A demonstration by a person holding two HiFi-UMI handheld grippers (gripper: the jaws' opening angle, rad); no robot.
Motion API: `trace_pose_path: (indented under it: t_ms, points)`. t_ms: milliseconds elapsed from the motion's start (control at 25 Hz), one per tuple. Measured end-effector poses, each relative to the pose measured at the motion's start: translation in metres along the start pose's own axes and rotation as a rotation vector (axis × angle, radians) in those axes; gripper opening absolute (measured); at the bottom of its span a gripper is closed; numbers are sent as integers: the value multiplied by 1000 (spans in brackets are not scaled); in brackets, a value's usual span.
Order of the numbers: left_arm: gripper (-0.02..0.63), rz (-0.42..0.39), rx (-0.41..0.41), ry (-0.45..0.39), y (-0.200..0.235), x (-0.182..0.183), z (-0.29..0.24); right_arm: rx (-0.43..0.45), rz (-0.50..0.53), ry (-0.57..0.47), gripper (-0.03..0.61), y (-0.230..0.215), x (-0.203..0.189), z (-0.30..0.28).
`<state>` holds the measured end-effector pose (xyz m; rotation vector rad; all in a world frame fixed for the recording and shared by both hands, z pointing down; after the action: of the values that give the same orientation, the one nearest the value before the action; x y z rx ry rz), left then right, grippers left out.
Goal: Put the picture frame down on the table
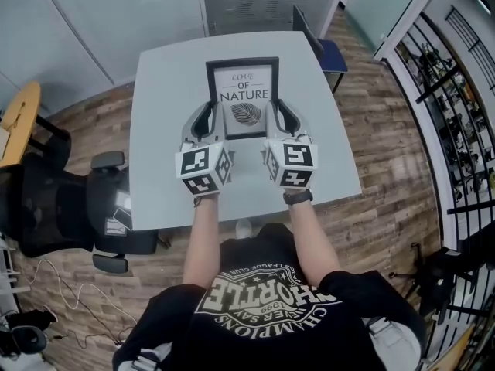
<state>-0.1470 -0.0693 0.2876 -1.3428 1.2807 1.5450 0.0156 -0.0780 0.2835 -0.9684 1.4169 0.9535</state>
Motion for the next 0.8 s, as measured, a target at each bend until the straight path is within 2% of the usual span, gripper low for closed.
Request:
trace_pose_path:
  t_ms: [400, 800]
  points:
    - [67, 38, 8, 24, 22, -14, -35, 24, 18, 60, 66, -4, -13, -38]
    - [67, 54, 9, 65, 18, -28, -91, 25, 9, 115, 64, -43, -29, -84]
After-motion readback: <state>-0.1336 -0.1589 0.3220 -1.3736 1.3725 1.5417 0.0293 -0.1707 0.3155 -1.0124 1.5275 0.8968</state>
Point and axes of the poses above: the fingertips, and each gripper's own axes: z backward along the fingers, y to its left, x out of its top, the point moved 4 cm from there along z, backward along the fingers, and after that the axes turned 2 degrees about z, right-handed, at the moved point
